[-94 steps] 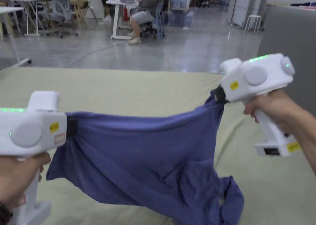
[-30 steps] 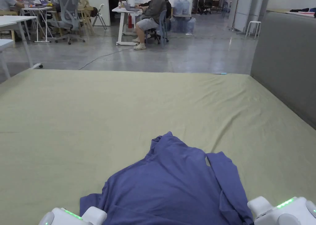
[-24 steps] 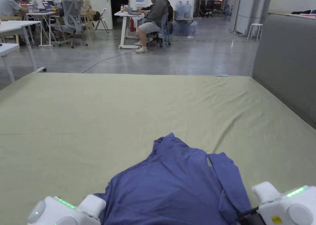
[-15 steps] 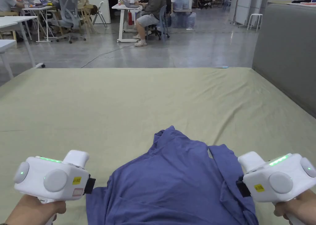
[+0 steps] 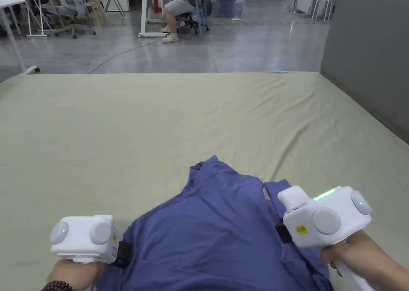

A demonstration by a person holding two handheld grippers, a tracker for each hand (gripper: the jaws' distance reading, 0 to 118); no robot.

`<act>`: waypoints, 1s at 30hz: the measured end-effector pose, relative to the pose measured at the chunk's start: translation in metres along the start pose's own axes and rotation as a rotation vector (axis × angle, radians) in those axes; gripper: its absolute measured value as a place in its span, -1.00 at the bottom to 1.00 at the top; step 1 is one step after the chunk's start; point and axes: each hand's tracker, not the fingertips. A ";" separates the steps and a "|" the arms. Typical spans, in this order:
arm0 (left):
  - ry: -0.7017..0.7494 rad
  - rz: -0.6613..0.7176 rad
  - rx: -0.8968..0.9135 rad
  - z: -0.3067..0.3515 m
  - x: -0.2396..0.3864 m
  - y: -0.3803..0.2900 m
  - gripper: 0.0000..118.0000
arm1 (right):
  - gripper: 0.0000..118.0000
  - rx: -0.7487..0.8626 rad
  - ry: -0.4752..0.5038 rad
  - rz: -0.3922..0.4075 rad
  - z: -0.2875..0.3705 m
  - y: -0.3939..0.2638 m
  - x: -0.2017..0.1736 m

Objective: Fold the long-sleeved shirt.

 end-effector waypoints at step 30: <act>-0.156 0.015 0.174 0.067 -0.023 0.034 -1.00 | 0.20 -0.231 -0.012 0.012 -0.238 0.216 0.082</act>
